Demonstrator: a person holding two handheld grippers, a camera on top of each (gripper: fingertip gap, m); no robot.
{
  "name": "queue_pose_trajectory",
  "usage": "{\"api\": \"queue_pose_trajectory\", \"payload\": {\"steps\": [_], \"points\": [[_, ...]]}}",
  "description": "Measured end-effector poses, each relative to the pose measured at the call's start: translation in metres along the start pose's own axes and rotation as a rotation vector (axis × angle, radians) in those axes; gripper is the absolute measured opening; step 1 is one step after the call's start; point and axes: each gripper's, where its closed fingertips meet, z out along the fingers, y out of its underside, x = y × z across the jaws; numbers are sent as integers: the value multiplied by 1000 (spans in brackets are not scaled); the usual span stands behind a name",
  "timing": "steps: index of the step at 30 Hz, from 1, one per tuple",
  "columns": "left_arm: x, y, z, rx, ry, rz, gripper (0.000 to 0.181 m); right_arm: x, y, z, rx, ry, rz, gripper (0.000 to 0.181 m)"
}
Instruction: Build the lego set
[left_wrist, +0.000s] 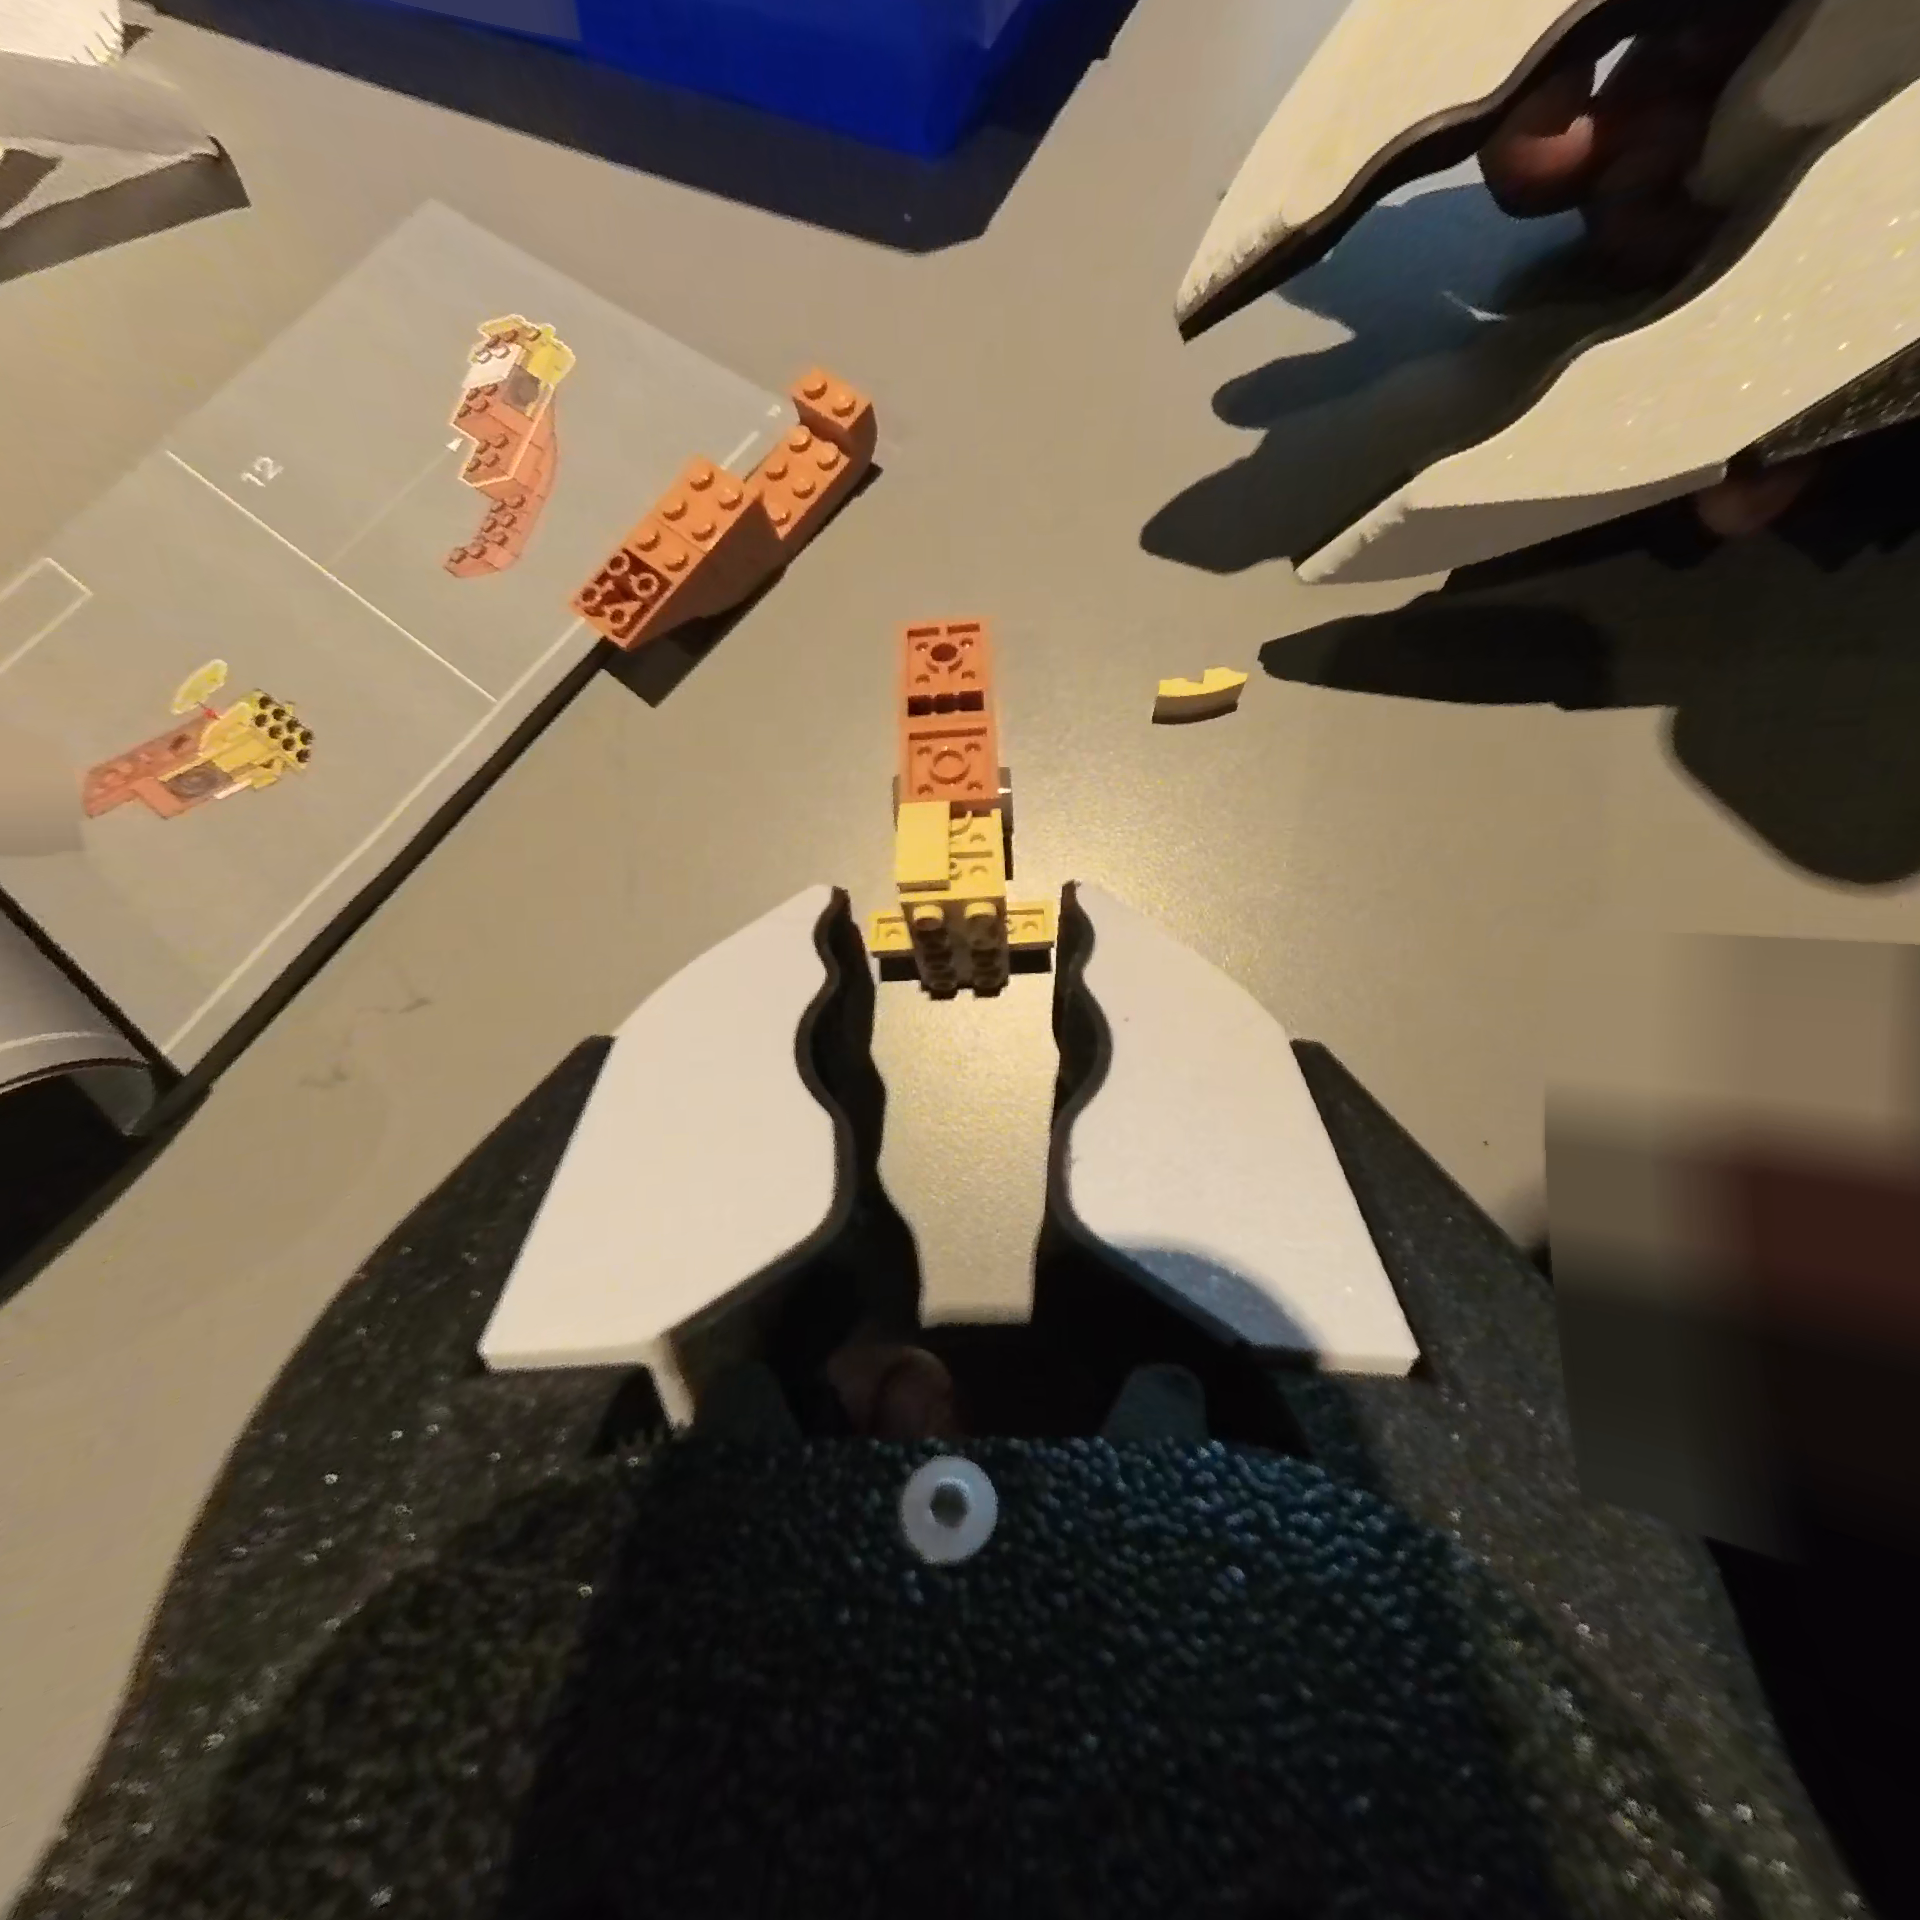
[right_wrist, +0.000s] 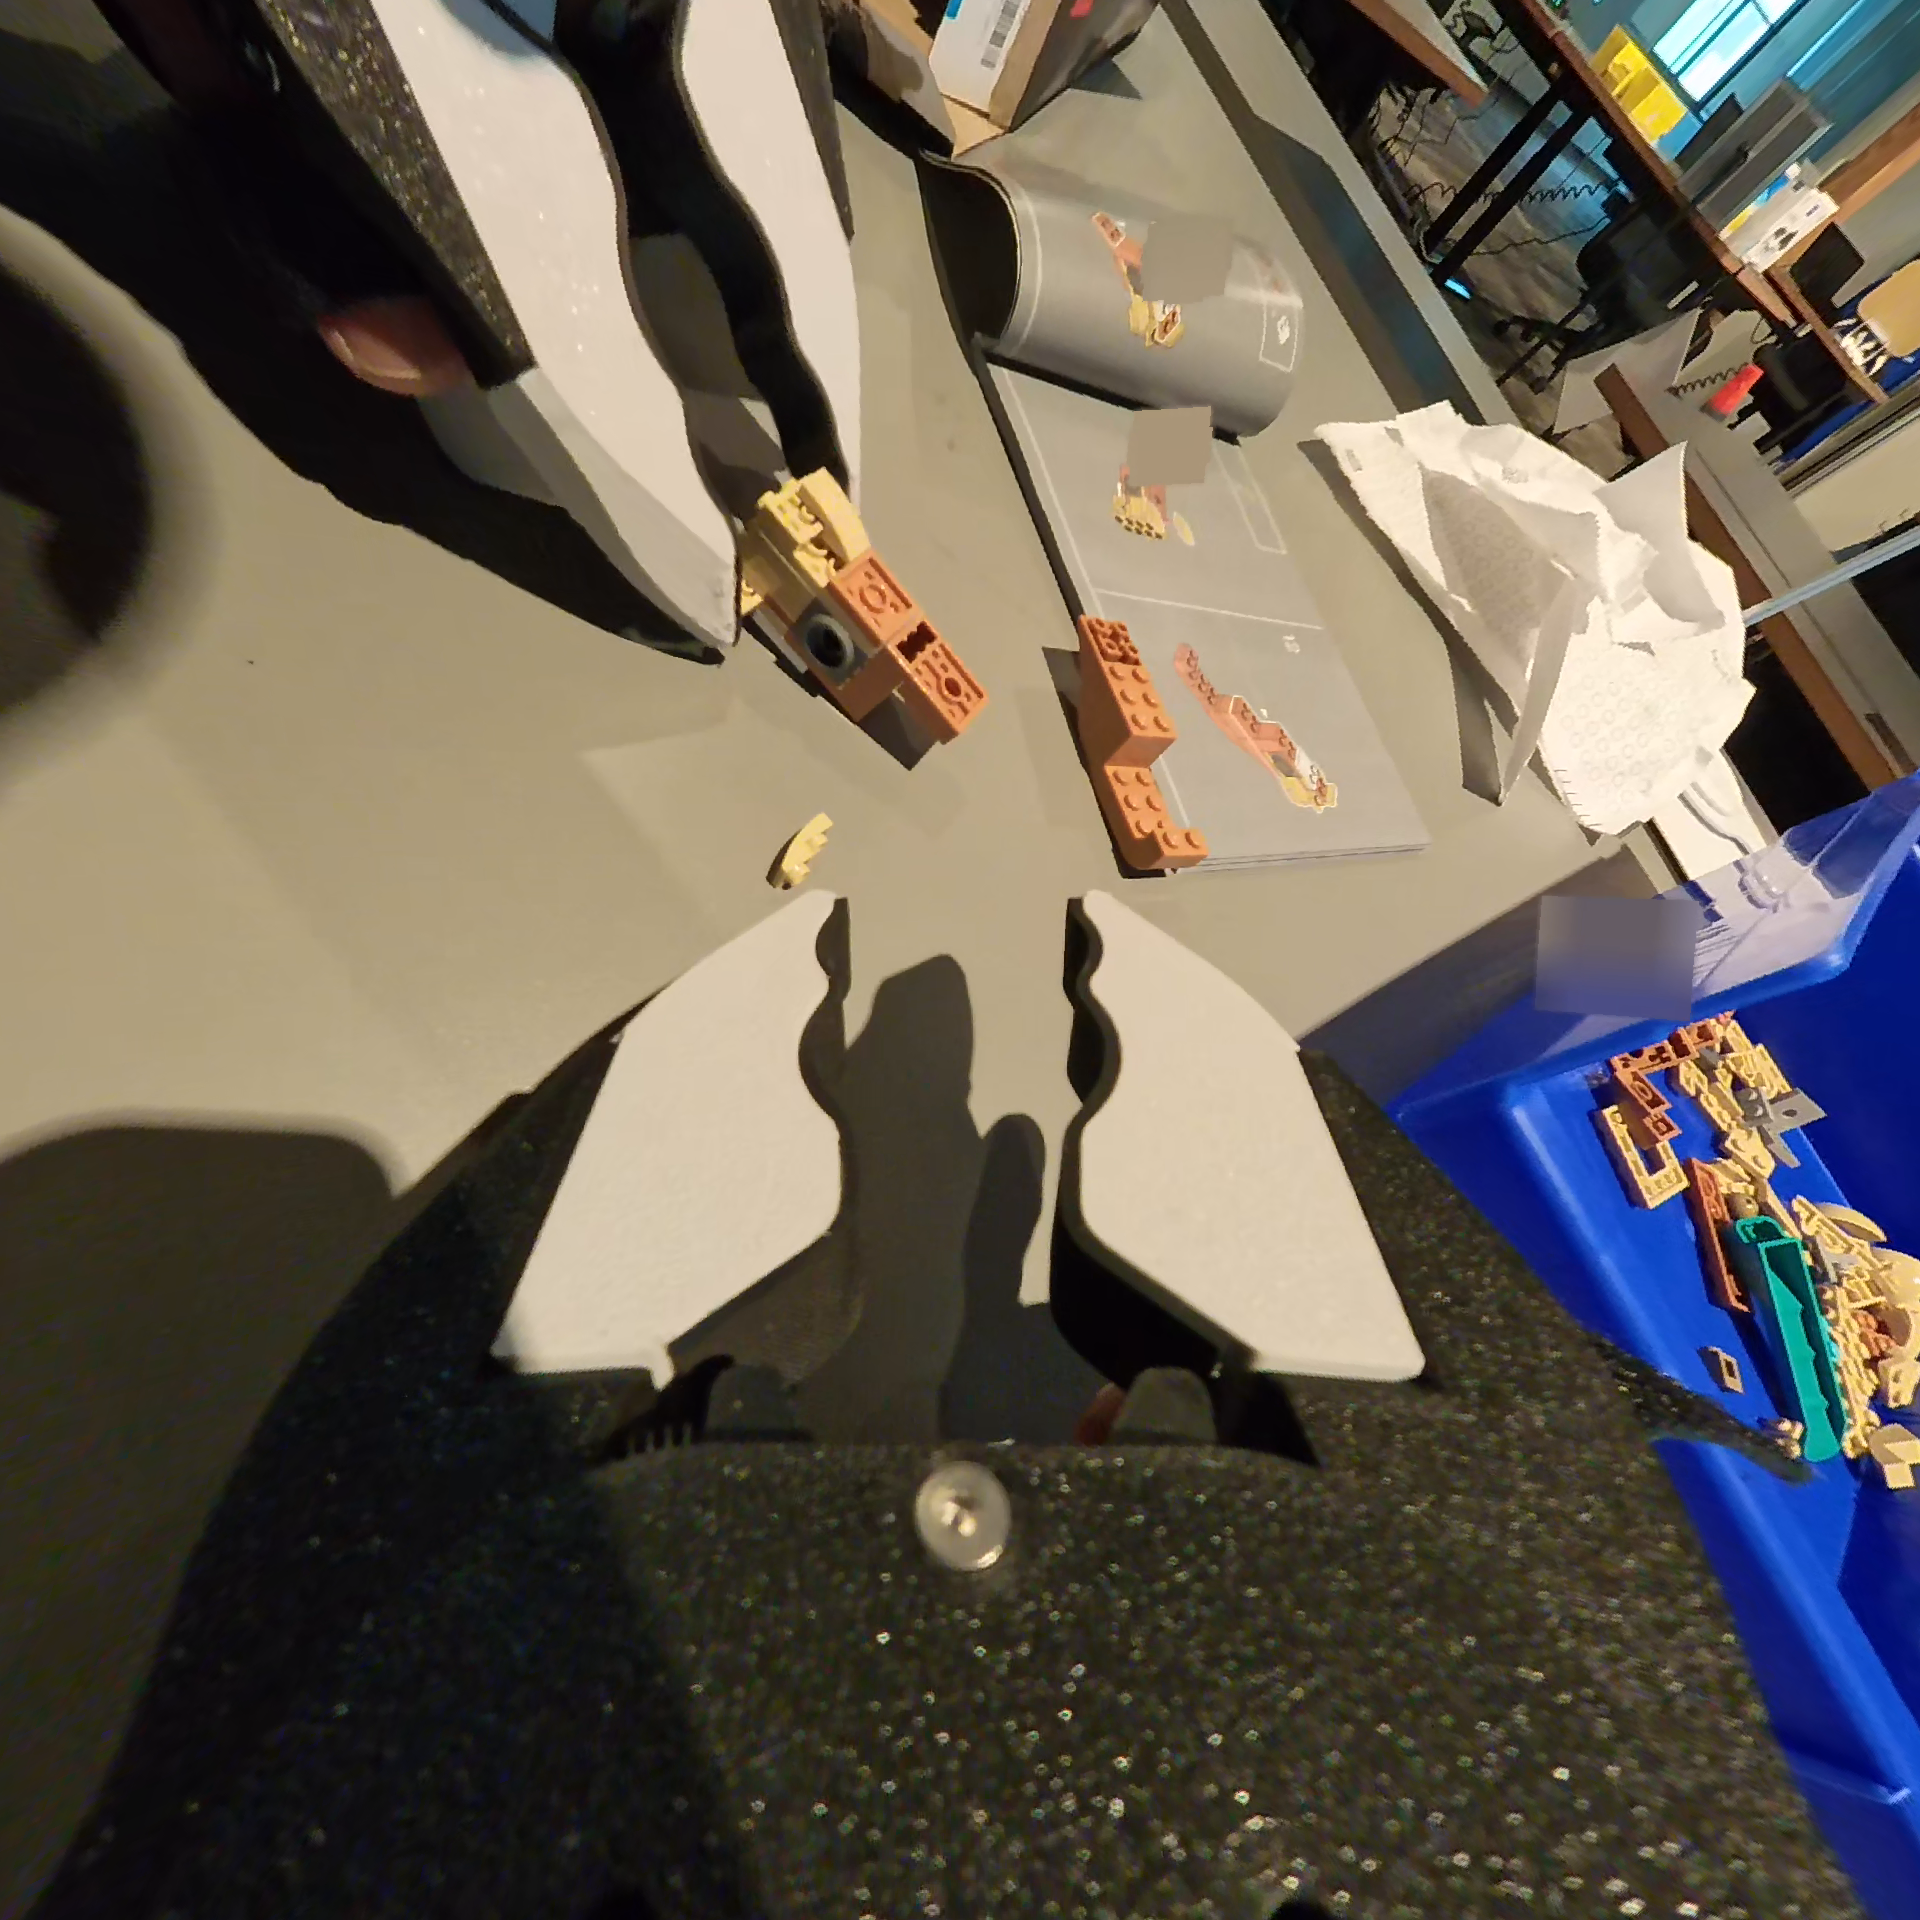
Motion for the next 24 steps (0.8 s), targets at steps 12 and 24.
{"api": "queue_pose_trajectory", "payload": {"steps": [12, 24], "points": [[-5, -13, -19, 155, 2, -38, 37, 0, 0, 0, 2, -4, 4, 39], [-63, -59, -88, 758, -163, -180, 29, 30, -32, -12, 265, 10, 246, 36]]}}
